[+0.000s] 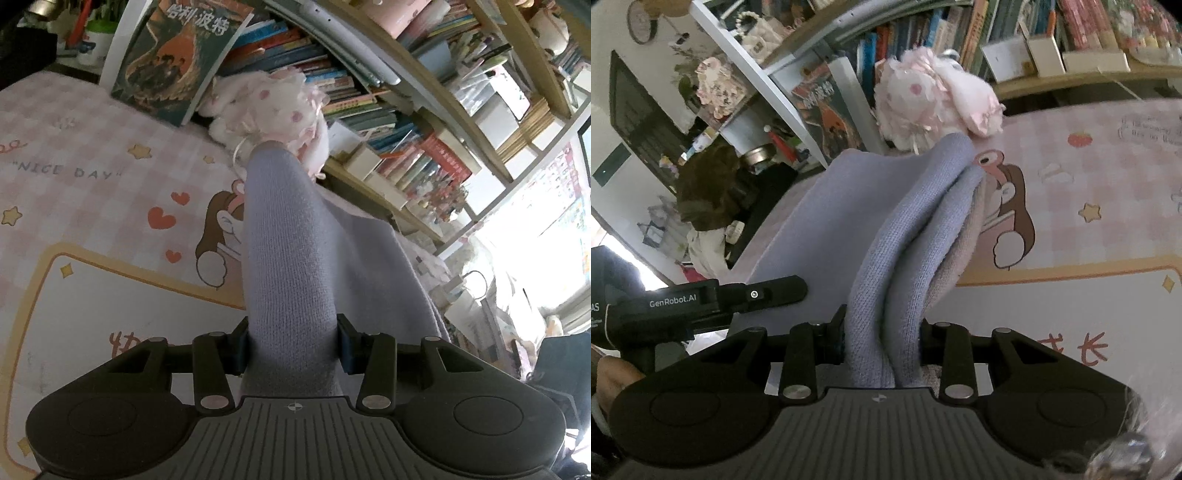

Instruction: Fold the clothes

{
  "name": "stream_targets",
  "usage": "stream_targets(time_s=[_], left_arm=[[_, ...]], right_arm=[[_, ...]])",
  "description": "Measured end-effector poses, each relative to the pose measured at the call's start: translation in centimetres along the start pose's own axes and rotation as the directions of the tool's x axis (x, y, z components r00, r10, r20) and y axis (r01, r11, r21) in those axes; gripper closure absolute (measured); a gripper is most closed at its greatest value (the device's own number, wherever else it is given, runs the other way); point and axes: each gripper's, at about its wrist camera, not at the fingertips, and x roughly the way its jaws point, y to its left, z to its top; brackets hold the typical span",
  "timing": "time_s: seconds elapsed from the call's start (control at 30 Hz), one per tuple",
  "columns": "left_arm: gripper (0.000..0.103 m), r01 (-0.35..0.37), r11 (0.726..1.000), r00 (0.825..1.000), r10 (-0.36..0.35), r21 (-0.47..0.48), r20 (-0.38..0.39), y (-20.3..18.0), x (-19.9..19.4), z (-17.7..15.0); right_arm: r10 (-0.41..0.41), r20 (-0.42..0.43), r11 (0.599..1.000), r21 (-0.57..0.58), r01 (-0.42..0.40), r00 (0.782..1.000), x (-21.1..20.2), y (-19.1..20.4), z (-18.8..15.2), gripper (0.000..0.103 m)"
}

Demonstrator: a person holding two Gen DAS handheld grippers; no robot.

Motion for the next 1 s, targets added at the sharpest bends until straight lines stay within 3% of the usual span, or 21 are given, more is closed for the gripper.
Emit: stream_targets(time_s=[0.7, 1.0], left_arm=[[0.060, -0.004, 1.000, 1.000, 0.004, 0.017, 0.005, -1.9, 0.0, -1.1], [0.060, 0.029, 0.999, 0.999, -0.029, 0.028, -0.015, -1.1, 0.1, -0.7]], right_arm=[[0.013, 0.019, 1.000, -0.010, -0.013, 1.000, -2.0, -1.1, -0.5, 0.073], [-0.010, 0.032, 1.000, 0.014, 0.009, 0.999, -2.2, -1.0, -1.0, 0.073]])
